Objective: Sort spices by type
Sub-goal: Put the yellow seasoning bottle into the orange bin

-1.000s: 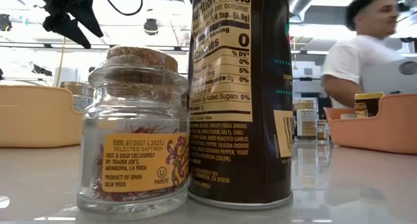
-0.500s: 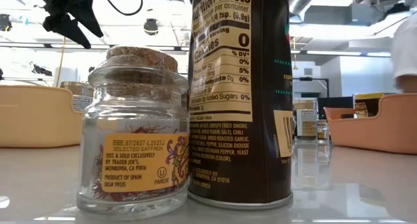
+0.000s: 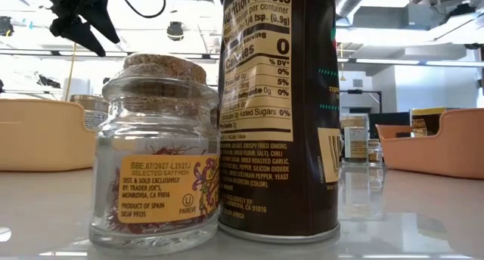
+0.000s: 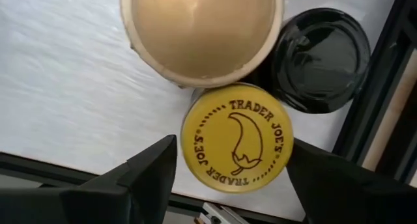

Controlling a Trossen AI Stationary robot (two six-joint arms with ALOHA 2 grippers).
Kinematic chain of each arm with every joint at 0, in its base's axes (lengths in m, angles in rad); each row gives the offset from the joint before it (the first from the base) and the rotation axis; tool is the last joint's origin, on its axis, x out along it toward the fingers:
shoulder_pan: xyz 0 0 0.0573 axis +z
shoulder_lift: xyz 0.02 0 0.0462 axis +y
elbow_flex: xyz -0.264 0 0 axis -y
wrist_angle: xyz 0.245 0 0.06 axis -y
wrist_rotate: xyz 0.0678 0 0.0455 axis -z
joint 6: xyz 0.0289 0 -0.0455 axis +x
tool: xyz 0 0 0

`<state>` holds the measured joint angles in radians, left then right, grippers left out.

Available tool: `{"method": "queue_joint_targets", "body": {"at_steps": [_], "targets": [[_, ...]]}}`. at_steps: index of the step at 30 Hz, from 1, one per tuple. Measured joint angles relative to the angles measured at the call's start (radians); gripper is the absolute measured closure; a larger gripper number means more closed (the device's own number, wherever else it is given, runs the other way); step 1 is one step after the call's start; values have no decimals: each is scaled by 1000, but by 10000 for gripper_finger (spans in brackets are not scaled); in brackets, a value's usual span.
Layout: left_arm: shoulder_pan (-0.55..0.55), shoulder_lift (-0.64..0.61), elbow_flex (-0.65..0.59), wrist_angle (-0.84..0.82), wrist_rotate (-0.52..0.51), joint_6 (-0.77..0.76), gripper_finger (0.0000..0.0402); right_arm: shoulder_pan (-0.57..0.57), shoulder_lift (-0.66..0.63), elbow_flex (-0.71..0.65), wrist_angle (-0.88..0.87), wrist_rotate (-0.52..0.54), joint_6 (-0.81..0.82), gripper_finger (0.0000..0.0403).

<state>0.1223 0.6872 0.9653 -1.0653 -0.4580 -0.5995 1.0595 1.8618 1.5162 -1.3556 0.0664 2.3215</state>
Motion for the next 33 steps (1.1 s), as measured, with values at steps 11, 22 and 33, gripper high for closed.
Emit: {"method": "queue_joint_targets", "body": {"at_steps": [11, 22, 33], "targets": [[0, 0, 0, 0, 0, 0, 85, -2, -4, 2, 16, -8, 0, 161], [0, 0, 0, 0, 0, 0, 85, 49, -18, 162, -86, -17, 0, 197], [0, 0, 0, 0, 0, -3, 85, 65, -10, 220, -180, -16, 0, 265]]}}
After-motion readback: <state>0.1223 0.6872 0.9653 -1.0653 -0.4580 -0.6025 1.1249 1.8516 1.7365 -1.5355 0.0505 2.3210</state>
